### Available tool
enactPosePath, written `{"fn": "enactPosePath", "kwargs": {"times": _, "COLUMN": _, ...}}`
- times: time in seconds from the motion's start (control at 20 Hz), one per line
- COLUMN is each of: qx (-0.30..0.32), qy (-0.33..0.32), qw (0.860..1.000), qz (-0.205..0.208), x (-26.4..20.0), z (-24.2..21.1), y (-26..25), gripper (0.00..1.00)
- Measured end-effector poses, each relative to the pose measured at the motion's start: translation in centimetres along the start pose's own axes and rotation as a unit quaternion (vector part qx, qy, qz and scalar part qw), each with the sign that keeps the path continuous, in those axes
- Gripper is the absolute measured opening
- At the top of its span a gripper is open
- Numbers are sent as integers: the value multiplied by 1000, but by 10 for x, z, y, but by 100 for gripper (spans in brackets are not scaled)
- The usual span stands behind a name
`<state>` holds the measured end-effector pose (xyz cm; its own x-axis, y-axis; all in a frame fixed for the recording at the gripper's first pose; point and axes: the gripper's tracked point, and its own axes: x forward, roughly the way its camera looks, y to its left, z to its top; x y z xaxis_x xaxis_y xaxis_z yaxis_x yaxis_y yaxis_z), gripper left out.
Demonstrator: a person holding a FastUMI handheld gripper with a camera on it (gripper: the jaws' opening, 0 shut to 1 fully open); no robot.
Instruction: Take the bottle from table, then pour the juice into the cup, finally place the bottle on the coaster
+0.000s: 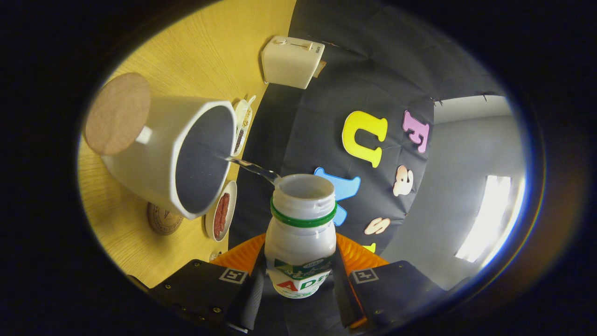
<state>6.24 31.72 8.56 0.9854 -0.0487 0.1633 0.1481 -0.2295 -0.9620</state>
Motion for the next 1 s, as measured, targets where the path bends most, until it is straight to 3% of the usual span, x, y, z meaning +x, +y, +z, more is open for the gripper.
{"fn": "enactPosePath", "kwargs": {"times": 1.0, "qx": -24, "qy": -5, "qw": 1000, "qz": -7, "x": -2, "z": 5, "y": -7, "gripper": 66}}
